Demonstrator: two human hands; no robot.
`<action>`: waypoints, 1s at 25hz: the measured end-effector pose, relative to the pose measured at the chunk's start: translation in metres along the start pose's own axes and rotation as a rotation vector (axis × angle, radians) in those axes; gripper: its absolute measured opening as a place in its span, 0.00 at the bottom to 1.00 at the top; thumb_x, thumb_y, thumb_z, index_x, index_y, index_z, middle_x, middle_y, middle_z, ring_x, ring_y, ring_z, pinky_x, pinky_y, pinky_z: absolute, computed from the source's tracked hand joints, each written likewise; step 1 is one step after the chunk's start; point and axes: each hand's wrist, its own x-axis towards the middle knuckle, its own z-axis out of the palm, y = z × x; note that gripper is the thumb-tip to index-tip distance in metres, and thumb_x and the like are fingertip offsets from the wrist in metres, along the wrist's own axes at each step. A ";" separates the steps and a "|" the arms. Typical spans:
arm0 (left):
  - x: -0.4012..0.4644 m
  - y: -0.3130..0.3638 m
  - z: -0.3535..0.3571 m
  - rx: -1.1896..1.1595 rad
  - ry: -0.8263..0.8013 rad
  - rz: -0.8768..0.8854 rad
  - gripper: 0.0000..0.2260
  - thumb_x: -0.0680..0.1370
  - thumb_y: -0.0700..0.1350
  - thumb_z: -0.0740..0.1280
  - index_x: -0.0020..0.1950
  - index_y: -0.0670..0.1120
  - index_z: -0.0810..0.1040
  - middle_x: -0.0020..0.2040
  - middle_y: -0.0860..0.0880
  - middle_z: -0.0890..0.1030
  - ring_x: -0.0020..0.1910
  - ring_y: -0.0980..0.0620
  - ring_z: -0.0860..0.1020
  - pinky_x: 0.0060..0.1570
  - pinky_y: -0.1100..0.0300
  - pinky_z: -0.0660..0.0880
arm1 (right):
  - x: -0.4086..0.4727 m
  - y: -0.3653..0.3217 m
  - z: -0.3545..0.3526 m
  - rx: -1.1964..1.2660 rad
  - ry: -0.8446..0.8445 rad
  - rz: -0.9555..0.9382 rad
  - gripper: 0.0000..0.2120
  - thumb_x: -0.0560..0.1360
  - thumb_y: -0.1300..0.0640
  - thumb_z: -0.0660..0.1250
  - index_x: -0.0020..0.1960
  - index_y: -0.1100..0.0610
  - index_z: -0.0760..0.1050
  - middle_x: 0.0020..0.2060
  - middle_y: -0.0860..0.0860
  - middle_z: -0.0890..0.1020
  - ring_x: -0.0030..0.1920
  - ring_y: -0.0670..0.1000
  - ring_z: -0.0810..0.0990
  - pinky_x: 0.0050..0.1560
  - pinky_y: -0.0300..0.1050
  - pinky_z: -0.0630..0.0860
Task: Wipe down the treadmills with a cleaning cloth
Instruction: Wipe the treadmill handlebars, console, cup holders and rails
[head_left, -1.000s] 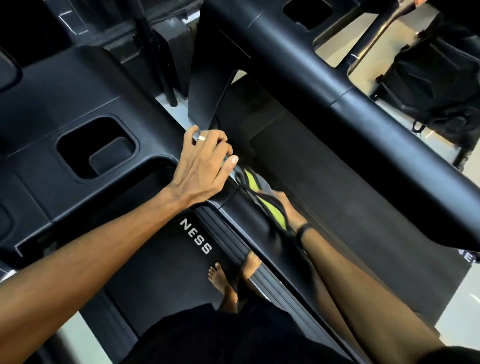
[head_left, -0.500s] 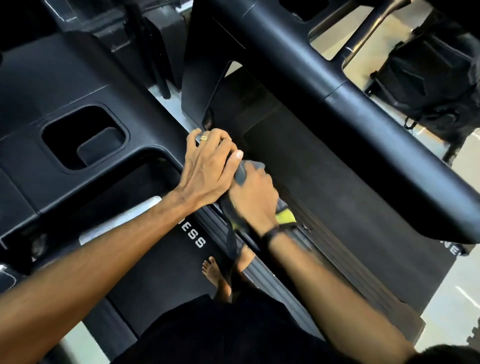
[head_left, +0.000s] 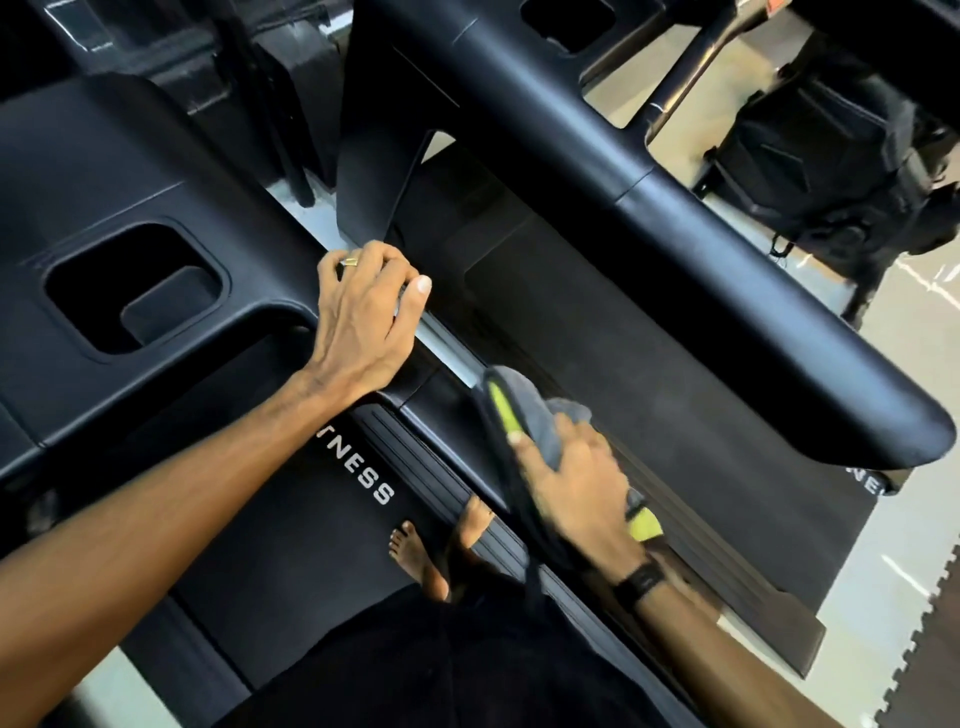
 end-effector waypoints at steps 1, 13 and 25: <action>0.002 -0.003 -0.002 0.004 0.008 -0.015 0.16 0.84 0.48 0.56 0.50 0.41 0.79 0.52 0.45 0.79 0.53 0.48 0.76 0.64 0.44 0.64 | 0.002 -0.026 0.006 -0.054 0.085 -0.103 0.26 0.78 0.32 0.54 0.61 0.51 0.74 0.54 0.55 0.79 0.53 0.60 0.78 0.47 0.54 0.74; 0.014 -0.034 -0.029 0.089 -0.033 -0.206 0.19 0.83 0.51 0.53 0.47 0.41 0.78 0.51 0.45 0.77 0.52 0.48 0.75 0.64 0.49 0.61 | 0.076 -0.016 0.021 0.591 -0.282 -0.002 0.20 0.77 0.36 0.67 0.58 0.51 0.79 0.53 0.50 0.82 0.57 0.56 0.80 0.51 0.51 0.73; 0.024 -0.055 -0.059 0.107 0.008 -0.287 0.19 0.83 0.51 0.53 0.48 0.43 0.79 0.51 0.47 0.77 0.52 0.51 0.75 0.62 0.57 0.59 | 0.139 -0.164 0.031 0.456 -0.140 -0.280 0.29 0.74 0.31 0.63 0.66 0.50 0.74 0.60 0.56 0.79 0.61 0.60 0.76 0.54 0.53 0.71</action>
